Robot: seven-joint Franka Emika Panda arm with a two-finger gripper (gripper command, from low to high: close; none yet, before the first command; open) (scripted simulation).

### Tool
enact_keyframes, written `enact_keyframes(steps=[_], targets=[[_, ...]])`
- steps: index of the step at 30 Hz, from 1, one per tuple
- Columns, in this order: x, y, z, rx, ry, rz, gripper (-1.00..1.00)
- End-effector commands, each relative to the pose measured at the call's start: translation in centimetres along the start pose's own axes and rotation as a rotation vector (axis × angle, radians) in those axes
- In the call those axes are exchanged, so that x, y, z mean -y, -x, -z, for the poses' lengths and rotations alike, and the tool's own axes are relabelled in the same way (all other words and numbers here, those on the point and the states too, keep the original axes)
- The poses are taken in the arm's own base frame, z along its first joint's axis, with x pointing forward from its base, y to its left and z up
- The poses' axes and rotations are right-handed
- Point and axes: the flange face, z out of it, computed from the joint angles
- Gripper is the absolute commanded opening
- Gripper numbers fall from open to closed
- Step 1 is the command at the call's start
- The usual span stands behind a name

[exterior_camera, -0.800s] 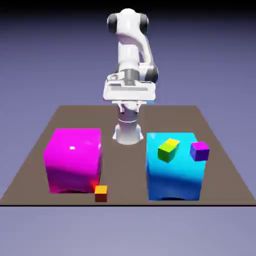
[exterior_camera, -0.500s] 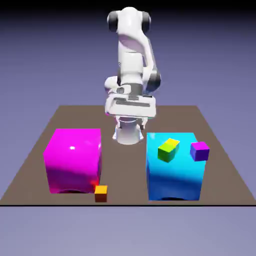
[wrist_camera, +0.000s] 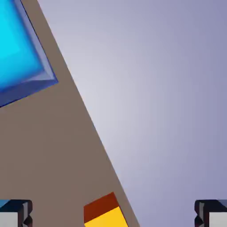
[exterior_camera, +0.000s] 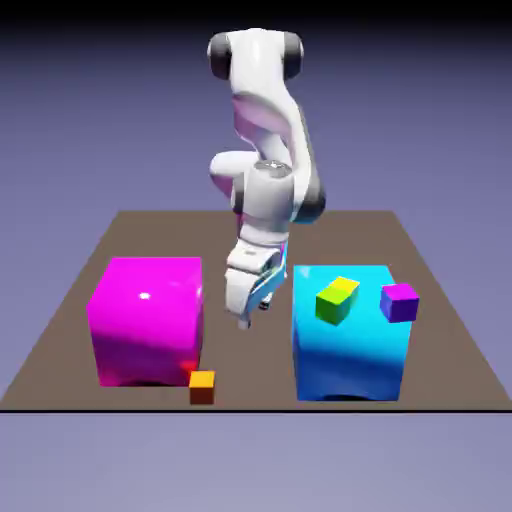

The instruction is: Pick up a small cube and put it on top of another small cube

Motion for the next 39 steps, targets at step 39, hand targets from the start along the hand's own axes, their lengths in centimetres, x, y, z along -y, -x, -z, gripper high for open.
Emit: enact_keyframes(steps=[39], targets=[[-9.4, 0.4, -14.6, 0.017, -0.666, 1.718, 0.0]])
